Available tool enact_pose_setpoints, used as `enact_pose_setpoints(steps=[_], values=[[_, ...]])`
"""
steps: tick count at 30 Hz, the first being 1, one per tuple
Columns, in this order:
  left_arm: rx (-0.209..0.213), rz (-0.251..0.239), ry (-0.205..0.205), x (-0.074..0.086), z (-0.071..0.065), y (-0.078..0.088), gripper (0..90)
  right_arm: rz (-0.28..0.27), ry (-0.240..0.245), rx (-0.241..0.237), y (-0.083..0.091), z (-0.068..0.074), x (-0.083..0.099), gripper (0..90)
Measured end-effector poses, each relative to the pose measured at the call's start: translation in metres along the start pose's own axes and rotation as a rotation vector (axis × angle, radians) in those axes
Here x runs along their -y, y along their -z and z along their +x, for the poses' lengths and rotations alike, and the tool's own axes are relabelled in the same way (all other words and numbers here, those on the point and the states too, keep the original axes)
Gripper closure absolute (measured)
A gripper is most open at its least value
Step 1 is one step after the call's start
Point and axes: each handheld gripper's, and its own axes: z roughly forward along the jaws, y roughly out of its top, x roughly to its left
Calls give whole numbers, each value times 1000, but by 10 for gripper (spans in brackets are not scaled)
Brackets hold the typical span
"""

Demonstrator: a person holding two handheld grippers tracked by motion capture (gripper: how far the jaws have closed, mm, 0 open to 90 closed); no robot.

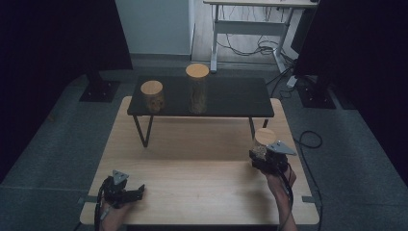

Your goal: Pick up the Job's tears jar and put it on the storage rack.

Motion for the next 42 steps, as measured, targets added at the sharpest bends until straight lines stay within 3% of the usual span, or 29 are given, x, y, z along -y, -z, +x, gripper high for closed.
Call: enact_pose_setpoints(steps=[42], values=[[1,2,-3,0,0,0,26,2,4,-26,6,11,-42,249]])
